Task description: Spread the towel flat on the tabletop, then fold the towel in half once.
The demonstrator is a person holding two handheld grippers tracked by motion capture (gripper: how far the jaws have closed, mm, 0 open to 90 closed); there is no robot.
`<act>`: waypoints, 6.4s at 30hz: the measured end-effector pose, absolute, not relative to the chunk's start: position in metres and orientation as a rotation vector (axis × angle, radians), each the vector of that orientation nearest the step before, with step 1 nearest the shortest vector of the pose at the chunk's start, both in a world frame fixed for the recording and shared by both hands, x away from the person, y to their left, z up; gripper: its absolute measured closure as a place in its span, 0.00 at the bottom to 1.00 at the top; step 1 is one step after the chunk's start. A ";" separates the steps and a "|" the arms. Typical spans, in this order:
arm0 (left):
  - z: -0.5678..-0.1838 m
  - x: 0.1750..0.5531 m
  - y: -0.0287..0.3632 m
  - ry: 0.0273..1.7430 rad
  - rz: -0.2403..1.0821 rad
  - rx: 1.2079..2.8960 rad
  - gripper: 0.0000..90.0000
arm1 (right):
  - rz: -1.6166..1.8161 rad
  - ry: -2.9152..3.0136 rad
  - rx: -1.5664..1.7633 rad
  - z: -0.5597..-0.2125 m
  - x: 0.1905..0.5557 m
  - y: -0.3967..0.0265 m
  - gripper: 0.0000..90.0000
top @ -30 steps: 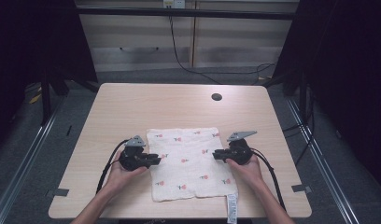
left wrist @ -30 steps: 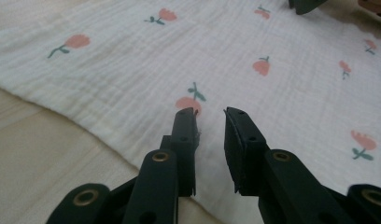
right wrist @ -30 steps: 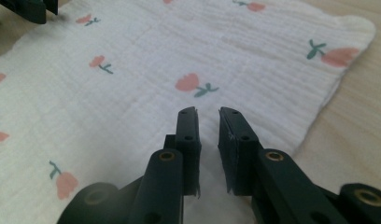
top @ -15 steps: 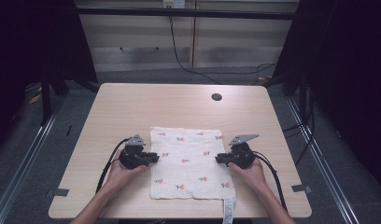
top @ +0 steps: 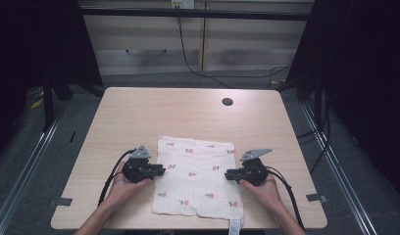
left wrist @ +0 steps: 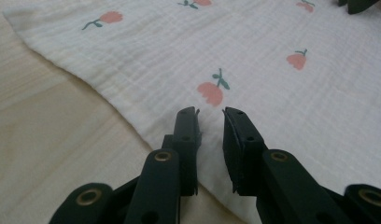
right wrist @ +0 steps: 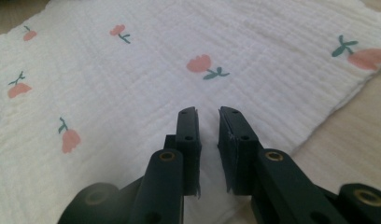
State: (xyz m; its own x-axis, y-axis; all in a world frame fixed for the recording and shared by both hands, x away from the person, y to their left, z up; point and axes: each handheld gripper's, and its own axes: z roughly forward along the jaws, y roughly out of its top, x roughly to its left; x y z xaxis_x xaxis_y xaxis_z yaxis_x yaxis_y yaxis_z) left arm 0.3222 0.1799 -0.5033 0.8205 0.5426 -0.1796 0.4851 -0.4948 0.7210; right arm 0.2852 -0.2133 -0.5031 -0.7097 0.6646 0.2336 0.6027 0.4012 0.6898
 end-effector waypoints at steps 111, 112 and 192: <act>-0.507 0.425 0.189 0.942 0.164 2.096 0.77 | 1.304 2.366 1.306 -0.498 0.375 -0.227 0.96; -0.507 0.423 0.187 0.936 0.167 2.098 0.80 | 1.306 2.368 1.307 -0.498 0.375 -0.226 0.96; -0.402 0.404 0.207 0.764 0.198 1.815 0.98 | 1.398 2.212 1.108 -0.400 0.379 -0.234 0.97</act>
State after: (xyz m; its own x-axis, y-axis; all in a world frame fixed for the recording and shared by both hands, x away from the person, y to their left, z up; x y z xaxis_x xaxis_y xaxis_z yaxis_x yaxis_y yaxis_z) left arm 0.4042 0.2067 -0.4019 0.7778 0.5865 -0.2260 0.4025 -0.1885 0.8958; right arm 0.3786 -0.2342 -0.3996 -0.6581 0.7388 0.1454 0.4484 0.2295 0.8638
